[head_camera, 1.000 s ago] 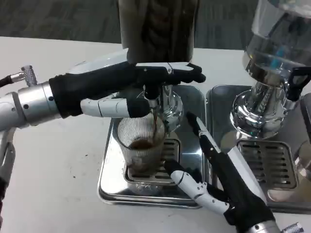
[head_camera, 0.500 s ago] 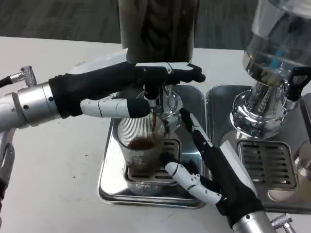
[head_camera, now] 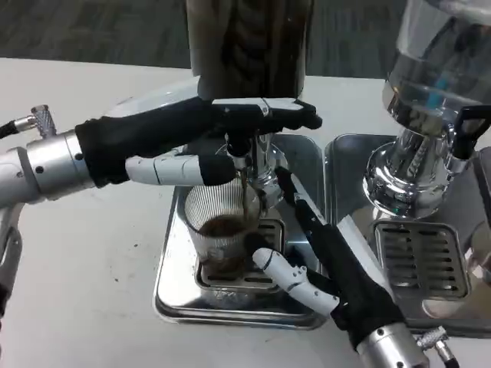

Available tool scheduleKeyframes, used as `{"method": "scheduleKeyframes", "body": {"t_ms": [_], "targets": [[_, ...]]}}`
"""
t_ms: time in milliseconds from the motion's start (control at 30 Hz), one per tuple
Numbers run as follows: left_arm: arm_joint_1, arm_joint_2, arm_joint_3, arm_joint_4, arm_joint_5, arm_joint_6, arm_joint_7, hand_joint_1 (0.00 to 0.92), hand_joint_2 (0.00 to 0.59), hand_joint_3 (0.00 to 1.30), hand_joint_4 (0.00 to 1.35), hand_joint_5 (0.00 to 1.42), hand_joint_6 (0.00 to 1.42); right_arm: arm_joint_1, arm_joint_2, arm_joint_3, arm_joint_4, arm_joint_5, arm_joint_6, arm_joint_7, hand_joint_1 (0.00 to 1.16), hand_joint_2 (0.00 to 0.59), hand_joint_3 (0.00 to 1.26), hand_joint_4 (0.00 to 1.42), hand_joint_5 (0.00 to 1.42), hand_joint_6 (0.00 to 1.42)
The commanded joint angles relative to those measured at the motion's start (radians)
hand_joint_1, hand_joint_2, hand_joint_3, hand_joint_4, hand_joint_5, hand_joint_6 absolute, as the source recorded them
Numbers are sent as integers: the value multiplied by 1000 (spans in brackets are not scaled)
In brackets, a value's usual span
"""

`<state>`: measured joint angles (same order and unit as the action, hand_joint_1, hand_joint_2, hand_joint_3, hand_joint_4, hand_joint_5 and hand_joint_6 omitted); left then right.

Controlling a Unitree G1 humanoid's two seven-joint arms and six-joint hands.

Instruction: Grasp the cup under the faucet to collect the drink, then remove the cup.

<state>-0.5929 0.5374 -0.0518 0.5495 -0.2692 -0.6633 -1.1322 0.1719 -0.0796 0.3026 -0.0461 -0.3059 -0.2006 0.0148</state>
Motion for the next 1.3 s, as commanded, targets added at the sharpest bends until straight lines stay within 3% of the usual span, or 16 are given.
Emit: {"method": "scheduleKeyframes", "body": {"t_ms": [33,233,700,1300], "targets": [[30,12,-3,18,20,6,-12,0,78,186,75,97,121,-23,9,6,20,12,-11,5,353,238,0,0,0,0],[36,18,19,33,17,4,15,0,78,186,75,99,121,-43,9,9,36,21,-12,8,354,240,0,0,0,0],[106,11,162,60,1,-107,182,0,82,156,42,86,121,-67,5,1,60,43,-20,17,354,241,0,0,0,0],[278,25,293,53,-21,-97,281,0,98,162,52,96,139,-149,10,-7,175,62,-62,28,354,241,0,0,0,0]]}}
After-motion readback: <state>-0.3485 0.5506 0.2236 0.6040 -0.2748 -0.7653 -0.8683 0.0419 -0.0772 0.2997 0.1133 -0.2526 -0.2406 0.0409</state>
